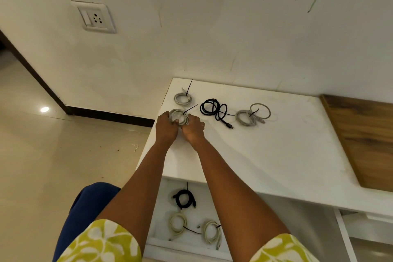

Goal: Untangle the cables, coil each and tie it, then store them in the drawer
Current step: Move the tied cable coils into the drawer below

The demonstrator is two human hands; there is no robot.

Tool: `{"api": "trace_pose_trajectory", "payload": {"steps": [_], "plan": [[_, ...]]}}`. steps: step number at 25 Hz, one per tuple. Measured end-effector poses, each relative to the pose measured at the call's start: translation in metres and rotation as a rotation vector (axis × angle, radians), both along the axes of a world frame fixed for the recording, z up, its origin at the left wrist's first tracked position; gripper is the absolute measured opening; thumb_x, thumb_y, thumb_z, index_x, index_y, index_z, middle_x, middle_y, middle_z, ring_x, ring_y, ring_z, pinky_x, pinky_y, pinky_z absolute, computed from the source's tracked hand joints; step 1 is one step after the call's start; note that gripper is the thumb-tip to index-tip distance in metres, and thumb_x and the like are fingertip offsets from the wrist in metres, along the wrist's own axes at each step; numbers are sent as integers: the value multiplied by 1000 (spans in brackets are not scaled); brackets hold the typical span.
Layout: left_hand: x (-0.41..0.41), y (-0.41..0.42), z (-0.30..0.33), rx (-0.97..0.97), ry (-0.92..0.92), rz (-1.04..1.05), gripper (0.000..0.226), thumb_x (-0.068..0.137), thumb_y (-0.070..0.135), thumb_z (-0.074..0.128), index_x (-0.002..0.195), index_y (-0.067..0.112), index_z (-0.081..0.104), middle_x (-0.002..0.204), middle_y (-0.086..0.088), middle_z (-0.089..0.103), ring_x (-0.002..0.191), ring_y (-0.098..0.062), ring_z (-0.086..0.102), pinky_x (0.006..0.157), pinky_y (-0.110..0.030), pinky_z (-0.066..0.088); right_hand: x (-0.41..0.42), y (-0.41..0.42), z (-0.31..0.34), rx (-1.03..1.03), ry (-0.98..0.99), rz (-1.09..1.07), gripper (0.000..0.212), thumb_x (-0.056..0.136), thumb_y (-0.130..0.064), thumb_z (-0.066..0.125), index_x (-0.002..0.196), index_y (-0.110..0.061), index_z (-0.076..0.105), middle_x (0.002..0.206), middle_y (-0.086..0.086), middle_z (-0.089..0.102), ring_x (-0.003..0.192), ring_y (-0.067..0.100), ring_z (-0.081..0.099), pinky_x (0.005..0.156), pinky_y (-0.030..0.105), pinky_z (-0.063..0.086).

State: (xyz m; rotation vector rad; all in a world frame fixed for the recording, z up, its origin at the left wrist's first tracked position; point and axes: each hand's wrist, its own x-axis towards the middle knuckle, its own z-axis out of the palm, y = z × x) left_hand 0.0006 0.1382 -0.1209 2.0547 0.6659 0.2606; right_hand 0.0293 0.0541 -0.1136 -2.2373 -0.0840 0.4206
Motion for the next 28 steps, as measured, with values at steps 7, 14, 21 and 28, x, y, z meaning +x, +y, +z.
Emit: {"api": "trace_pose_trajectory", "payload": {"steps": [7, 14, 21, 28], "plan": [[-34, -6, 20, -187, 174, 21, 25, 88, 16, 64, 106, -1, 66, 102, -16, 66, 96, -28, 61, 90, -36, 50, -41, -47, 8, 503, 148, -273, 24, 83, 3, 61, 107, 1, 62, 87, 8, 61, 80, 20, 58, 78, 32, 55], [-94, -26, 63, -538, 803, -317, 12, 85, 5, 67, 86, -4, 60, 71, -12, 59, 65, -18, 56, 68, -31, 55, -103, -137, 20, 555, 440, 3, 25, 70, 4, 77, 93, 0, 68, 85, 9, 65, 75, 20, 69, 68, 25, 59], [-129, -69, 6, -497, 1201, -489, 17, 88, 7, 63, 73, -1, 61, 72, -14, 61, 77, -22, 61, 96, -34, 49, -137, -182, -12, 225, 730, 218, 22, 71, 4, 76, 91, -3, 67, 85, 12, 71, 80, 22, 70, 76, 27, 58], [-115, -117, -98, -218, 940, -407, 23, 88, 19, 66, 72, 6, 55, 71, -6, 57, 61, -12, 53, 61, -20, 50, -125, -183, -108, 21, 509, -153, 28, 75, 10, 66, 100, 0, 70, 95, 15, 69, 72, 16, 61, 68, 22, 56]]}}
